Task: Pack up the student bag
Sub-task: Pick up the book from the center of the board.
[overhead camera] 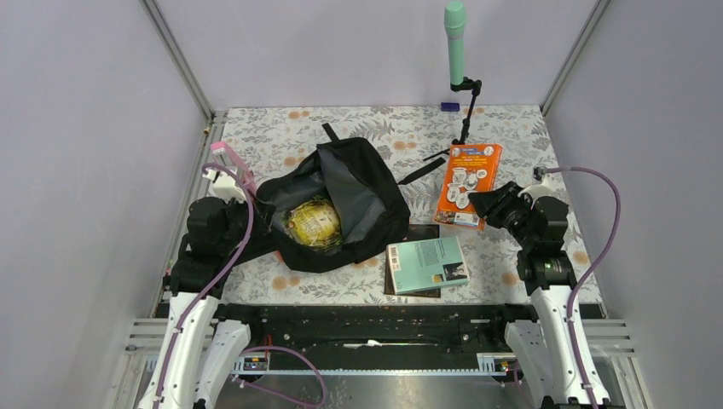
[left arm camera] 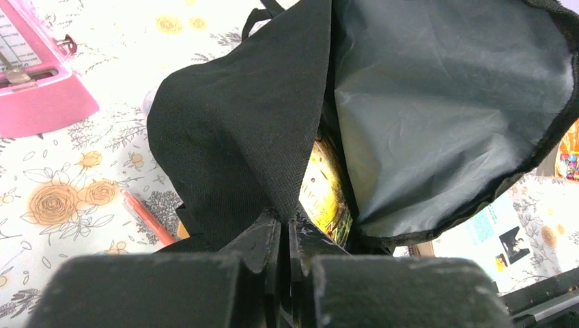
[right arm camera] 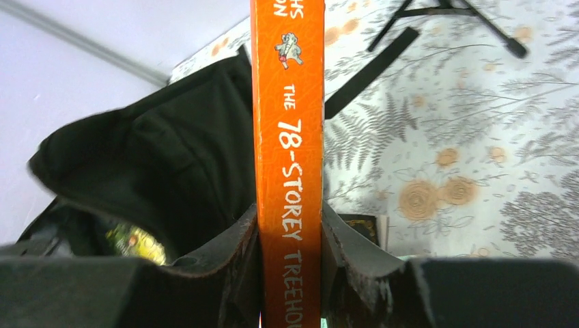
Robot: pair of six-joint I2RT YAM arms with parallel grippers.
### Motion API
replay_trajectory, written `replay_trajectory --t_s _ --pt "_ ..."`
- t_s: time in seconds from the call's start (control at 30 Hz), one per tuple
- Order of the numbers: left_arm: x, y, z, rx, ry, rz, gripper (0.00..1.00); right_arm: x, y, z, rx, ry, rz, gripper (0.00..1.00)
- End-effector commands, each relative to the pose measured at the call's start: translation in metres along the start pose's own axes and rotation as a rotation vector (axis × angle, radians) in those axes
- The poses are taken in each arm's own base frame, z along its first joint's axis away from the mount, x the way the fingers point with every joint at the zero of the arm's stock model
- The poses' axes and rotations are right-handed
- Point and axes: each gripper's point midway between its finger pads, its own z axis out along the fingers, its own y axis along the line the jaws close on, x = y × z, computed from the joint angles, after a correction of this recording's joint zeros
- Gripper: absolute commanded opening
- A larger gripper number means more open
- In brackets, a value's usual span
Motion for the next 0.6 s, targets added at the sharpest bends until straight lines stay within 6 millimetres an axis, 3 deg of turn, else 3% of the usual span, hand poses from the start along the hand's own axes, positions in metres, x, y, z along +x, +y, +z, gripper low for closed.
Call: replay_trajectory --t_s 0.0,0.07,0.37,0.57 --pt "-0.049 -0.030 -0.010 0.135 -0.194 0.047 0.00 -0.014 0.061 -0.022 -0.247 0.028 -0.101 0.00" --pt "-0.048 -0.030 -0.010 0.136 -0.197 0.047 0.00 -0.017 0.077 -0.030 -0.302 0.038 -0.124 0.00" --pt "-0.046 -0.031 -0.010 0.144 -0.190 0.036 0.00 0.014 0.163 -0.061 -0.636 0.207 -0.258 0.00" --pt "-0.045 -0.030 -0.009 0.139 -0.183 0.030 0.00 0.011 0.209 -0.075 -0.786 0.199 -0.276 0.00"
